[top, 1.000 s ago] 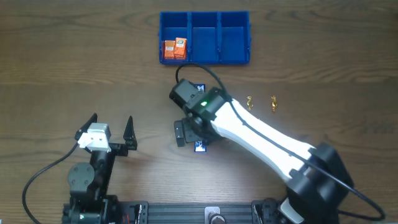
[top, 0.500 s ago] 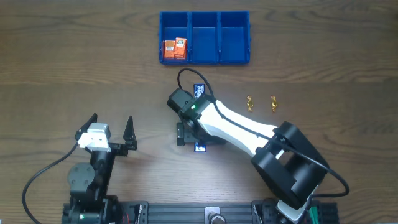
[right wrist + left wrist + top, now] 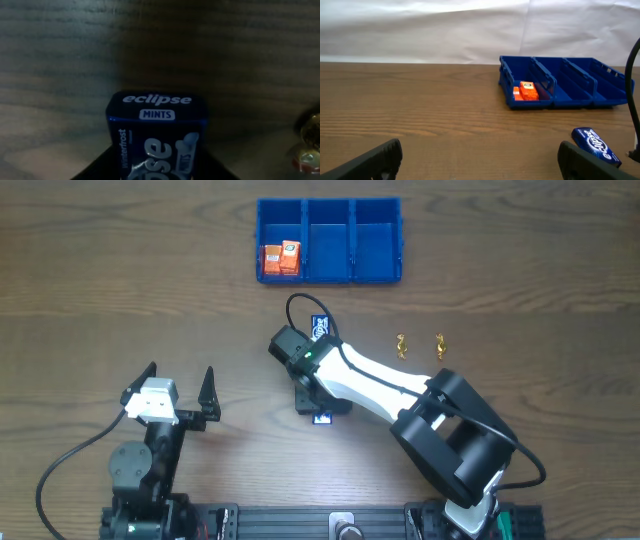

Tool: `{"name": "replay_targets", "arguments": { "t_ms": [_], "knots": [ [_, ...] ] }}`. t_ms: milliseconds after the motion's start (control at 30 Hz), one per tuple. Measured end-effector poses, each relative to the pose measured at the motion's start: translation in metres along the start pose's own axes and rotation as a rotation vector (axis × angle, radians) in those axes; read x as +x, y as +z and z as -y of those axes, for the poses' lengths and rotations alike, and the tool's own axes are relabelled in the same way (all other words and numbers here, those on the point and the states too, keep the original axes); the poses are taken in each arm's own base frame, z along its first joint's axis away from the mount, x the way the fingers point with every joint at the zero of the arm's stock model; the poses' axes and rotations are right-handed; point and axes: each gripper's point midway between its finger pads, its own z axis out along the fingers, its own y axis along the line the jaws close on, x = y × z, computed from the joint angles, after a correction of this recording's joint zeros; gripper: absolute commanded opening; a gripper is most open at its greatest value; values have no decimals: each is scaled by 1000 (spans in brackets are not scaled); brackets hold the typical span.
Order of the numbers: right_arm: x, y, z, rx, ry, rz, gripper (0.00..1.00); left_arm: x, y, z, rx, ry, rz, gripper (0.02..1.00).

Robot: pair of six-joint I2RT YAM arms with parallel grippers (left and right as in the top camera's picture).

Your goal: Sort Candies Into Trays

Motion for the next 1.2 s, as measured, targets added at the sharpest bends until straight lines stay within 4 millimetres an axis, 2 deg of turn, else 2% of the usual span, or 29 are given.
{"name": "replay_targets", "arguments": {
  "t_ms": [133,233,300,367,467,500,567,600,633,733,800,833,900,933,967,1100,1200],
  "knots": [
    [-1,0,-2,-6,5,6,224,0,0,0,0,0,0,998],
    [-3,-2,-11,-24,-13,40,202,0,0,0,0,0,0,998],
    [-2,-5,-14,-23,-27,57,200,0,0,0,0,0,0,998],
    [0,-18,-8,7,-35,67,189,0,0,0,0,0,0,996],
    [-19,-63,-4,48,-29,138,187,0,0,0,0,0,0,998],
    [-34,-87,-8,39,-27,181,187,0,0,0,0,0,0,998],
    [-73,-140,-12,-2,-17,299,187,0,0,0,0,0,0,998],
    [-100,-177,-8,-28,2,383,187,0,0,0,0,0,0,996],
    [-115,-200,-1,-36,17,433,189,0,0,0,0,0,0,996],
    [-167,-255,22,-54,54,582,196,0,0,0,0,0,0,998],
    [-204,-276,30,-54,67,673,196,0,0,0,0,0,0,998],
    [-226,-278,31,-48,63,711,194,0,0,0,0,0,0,998],
    [-253,-265,28,-37,52,736,196,0,0,0,0,0,0,998],
    [-265,-253,26,-32,48,740,202,0,0,0,0,0,0,998],
    [-280,-231,23,-19,33,727,213,0,0,0,0,0,0,998],
    [-301,-181,19,-3,7,678,215,0,0,0,0,0,0,998],
    [-307,-164,16,-7,-3,663,215,0,0,0,0,0,0,996]
  ]
}}
